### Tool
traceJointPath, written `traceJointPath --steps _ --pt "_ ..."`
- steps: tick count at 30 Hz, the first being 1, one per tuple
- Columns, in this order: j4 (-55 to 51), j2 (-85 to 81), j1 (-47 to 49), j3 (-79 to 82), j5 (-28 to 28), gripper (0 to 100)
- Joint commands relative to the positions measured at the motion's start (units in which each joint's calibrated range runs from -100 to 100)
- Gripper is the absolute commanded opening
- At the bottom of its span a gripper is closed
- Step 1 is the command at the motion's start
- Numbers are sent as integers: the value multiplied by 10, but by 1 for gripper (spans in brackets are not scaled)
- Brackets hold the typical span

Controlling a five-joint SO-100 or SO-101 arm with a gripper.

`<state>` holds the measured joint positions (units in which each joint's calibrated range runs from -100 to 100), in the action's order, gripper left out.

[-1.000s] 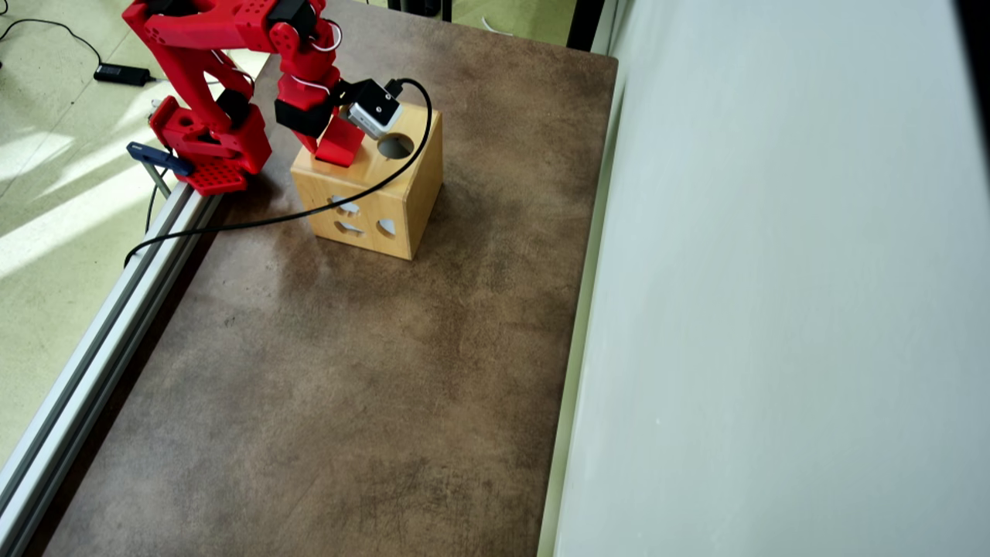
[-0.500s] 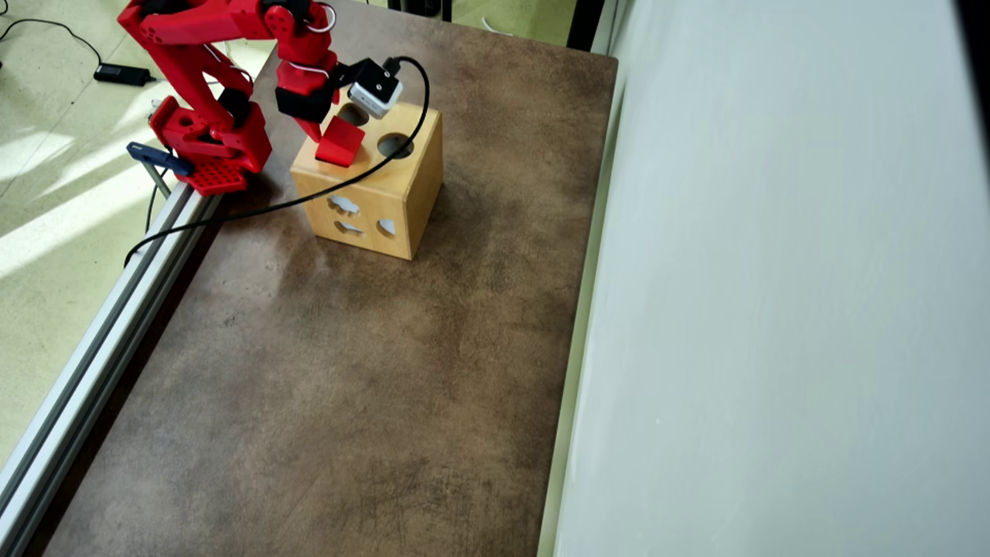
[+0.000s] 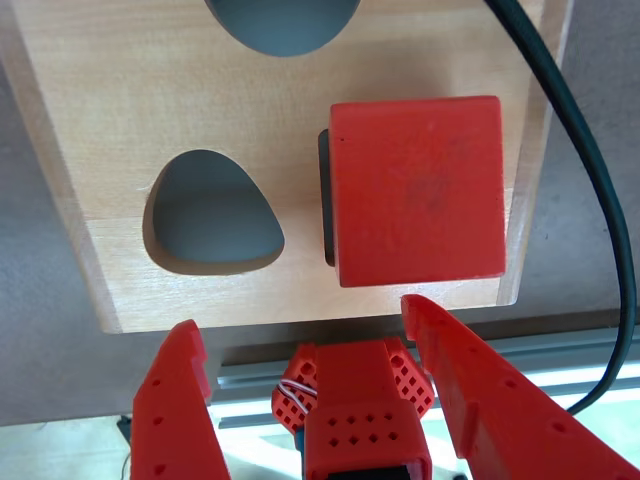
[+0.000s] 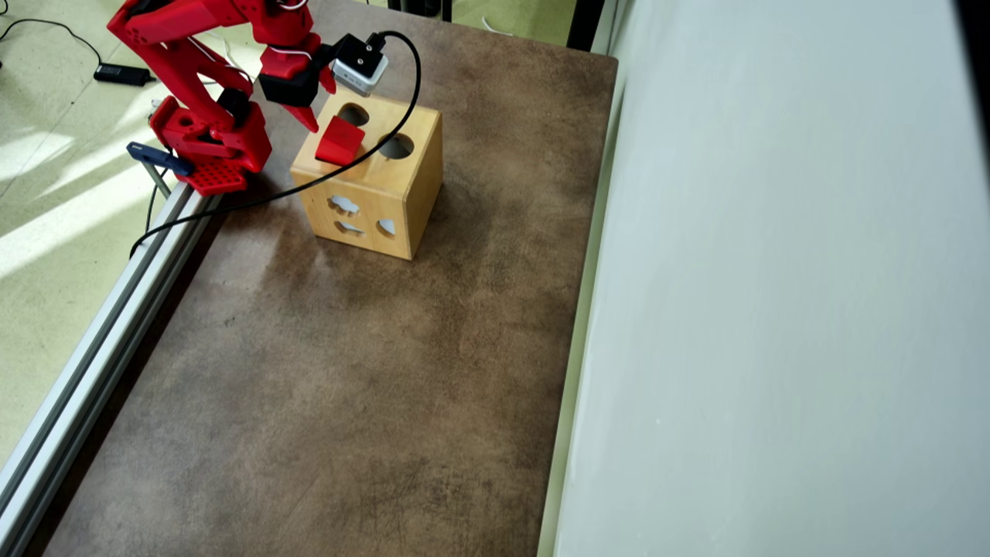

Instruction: Pick and place the red cube on the square hole

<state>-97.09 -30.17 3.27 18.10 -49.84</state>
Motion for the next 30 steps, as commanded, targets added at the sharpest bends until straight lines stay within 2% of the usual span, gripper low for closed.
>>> traceJointPath --steps 1,6,20,30 --pt "62 4 -5 -5 1 30" --pt "108 17 -6 1 1 30" --pt "108 34 -5 53 1 30" --pt "30 -18 2 44 -3 30"
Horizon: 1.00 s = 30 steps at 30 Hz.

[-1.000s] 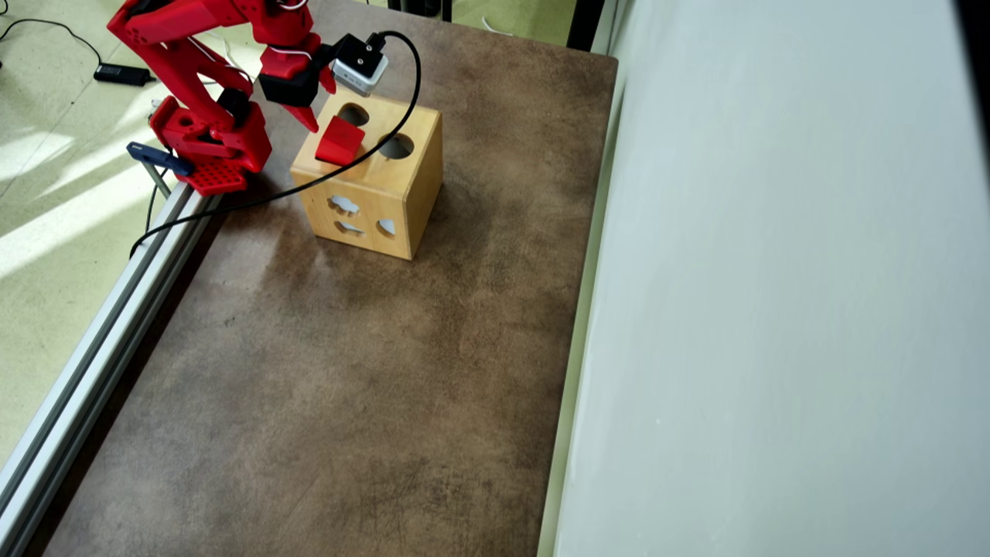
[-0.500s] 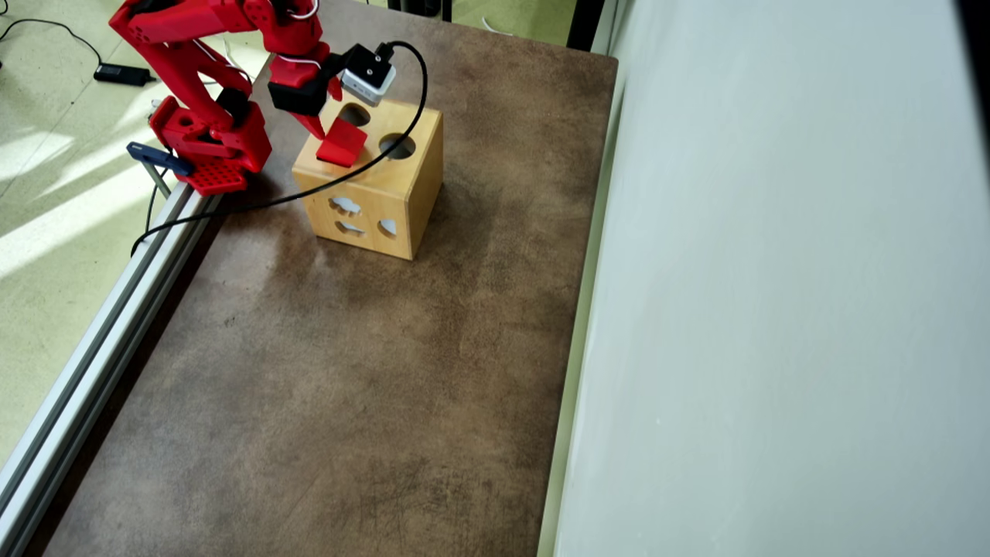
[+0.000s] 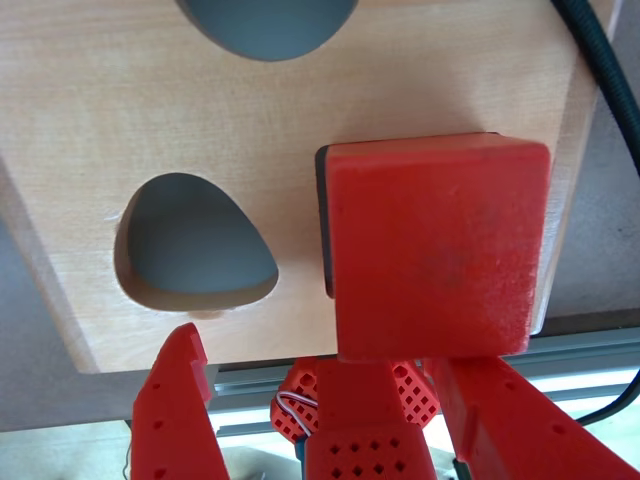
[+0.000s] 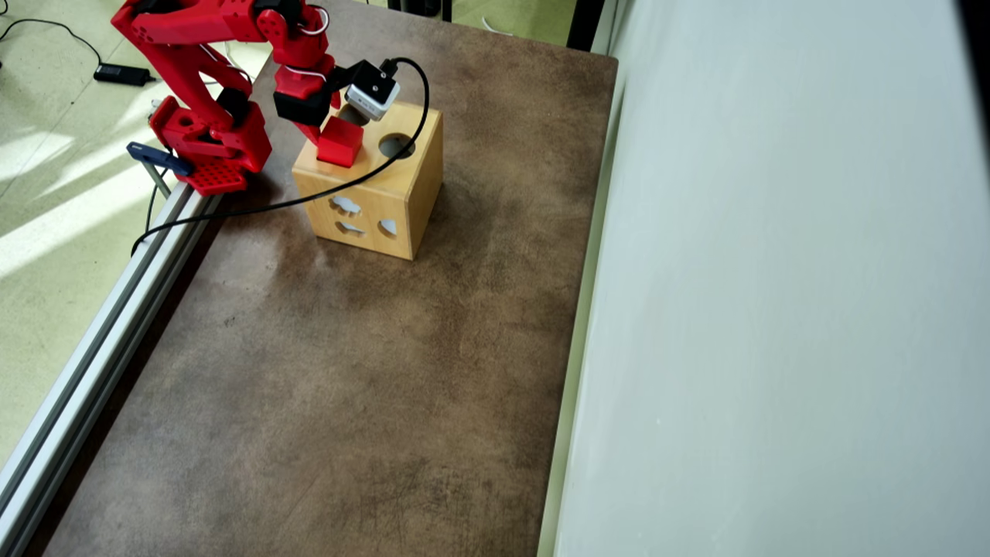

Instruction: Pick and place the red cube on the square hole

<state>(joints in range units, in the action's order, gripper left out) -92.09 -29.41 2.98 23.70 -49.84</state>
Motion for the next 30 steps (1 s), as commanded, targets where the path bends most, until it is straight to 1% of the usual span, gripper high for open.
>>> traceJointPath --steps 1,4,20,30 --pt "-31 -31 5 -12 -3 30" --pt "-53 -60 4 -13 -4 30" --pt "-52 -246 -5 -13 3 30" --pt "-53 -292 -5 -13 86 30"
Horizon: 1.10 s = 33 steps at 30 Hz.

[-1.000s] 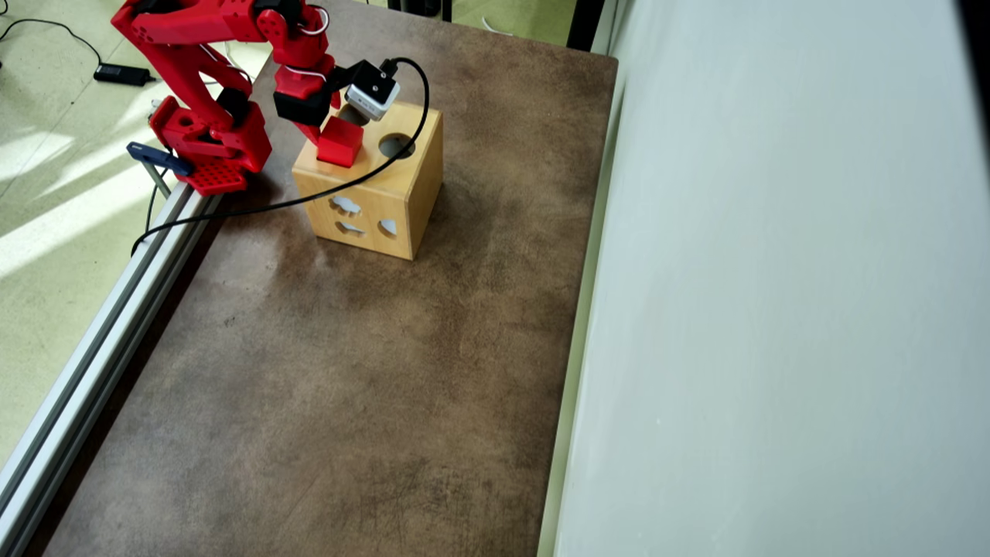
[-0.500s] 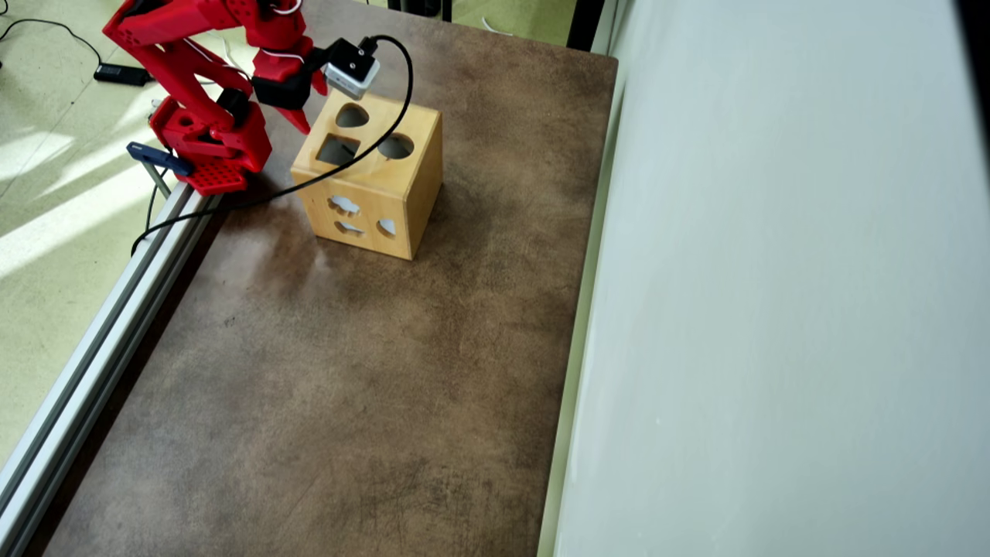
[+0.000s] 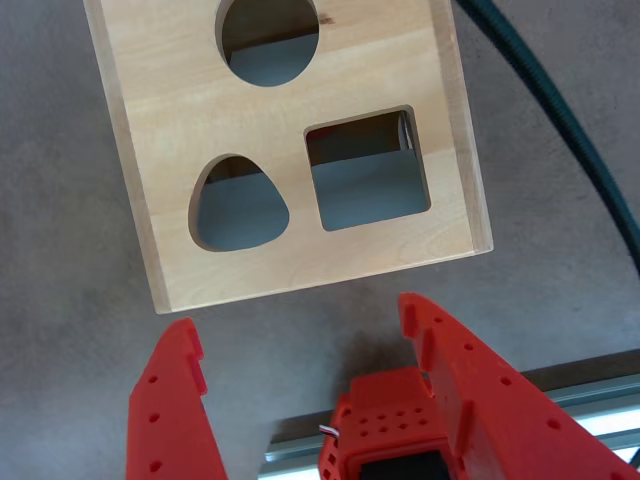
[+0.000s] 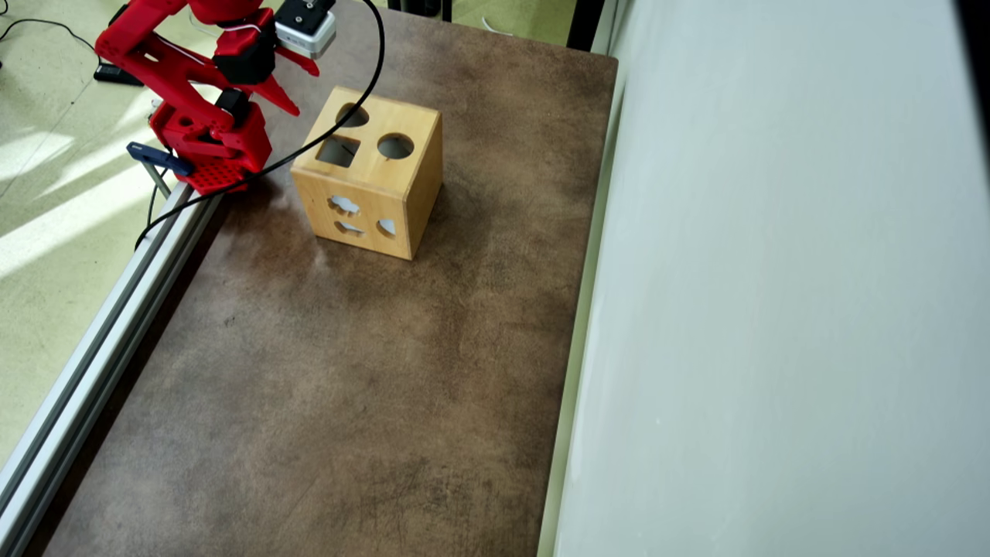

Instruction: Pick and place the red cube on the square hole

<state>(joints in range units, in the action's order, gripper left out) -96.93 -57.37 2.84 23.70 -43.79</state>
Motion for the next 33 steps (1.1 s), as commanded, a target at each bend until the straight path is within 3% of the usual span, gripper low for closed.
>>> traceJointPath --steps 1,15,28,33 --pt "-6 -15 -3 -13 36 30" --pt "1 -63 -2 -13 229 30" --pt "-7 -63 -2 -185 355 30" --pt "-7 -89 -2 -209 368 30"
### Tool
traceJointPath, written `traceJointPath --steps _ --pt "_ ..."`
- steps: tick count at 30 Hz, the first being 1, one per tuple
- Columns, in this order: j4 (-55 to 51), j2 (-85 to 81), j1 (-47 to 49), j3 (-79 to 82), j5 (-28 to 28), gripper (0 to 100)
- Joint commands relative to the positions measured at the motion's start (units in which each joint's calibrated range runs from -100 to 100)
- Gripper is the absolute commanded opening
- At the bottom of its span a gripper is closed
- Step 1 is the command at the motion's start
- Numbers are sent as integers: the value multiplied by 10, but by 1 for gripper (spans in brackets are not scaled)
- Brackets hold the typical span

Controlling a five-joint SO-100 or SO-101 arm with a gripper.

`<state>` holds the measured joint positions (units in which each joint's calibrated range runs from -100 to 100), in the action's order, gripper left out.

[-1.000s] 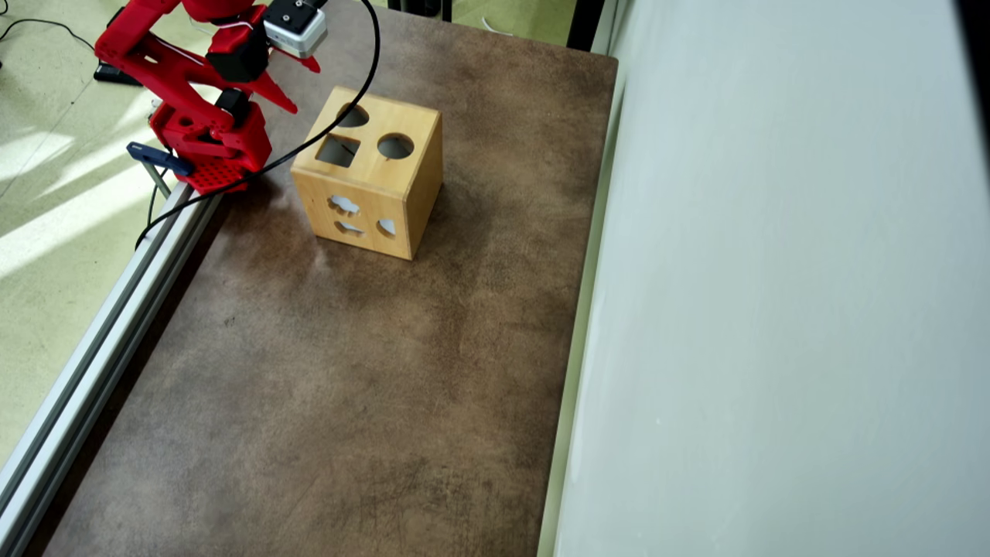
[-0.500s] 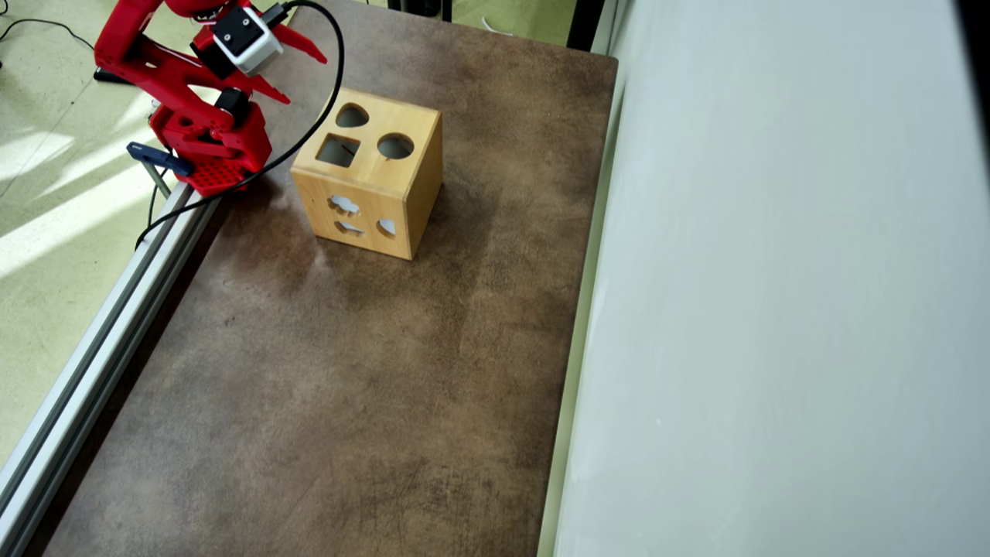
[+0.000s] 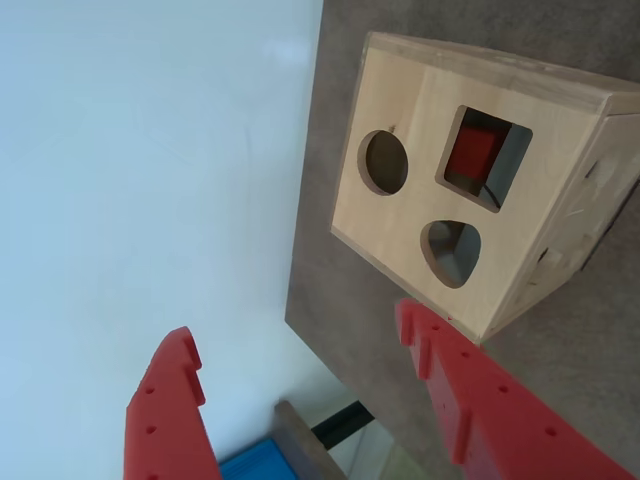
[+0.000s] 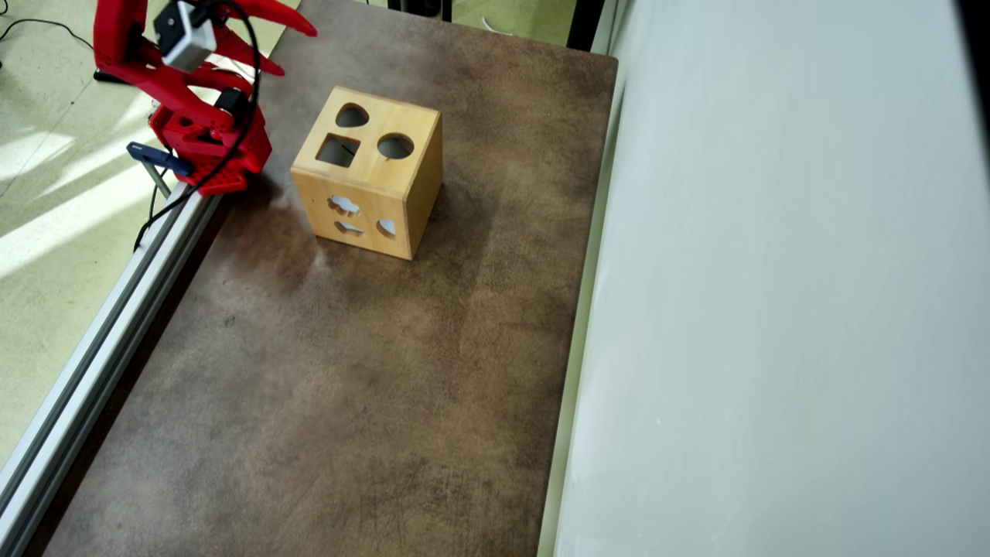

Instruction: Pick and place the red cube on the square hole

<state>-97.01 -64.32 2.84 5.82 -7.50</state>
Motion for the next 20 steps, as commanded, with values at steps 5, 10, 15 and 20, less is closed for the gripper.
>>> traceJointPath --steps 5,10,15,20 --pt "-6 -115 -2 -27 5 30" --pt "-6 -181 -2 -25 5 30" --pt "-6 -227 -3 -24 5 30" --pt "-7 -268 -4 -23 5 30"
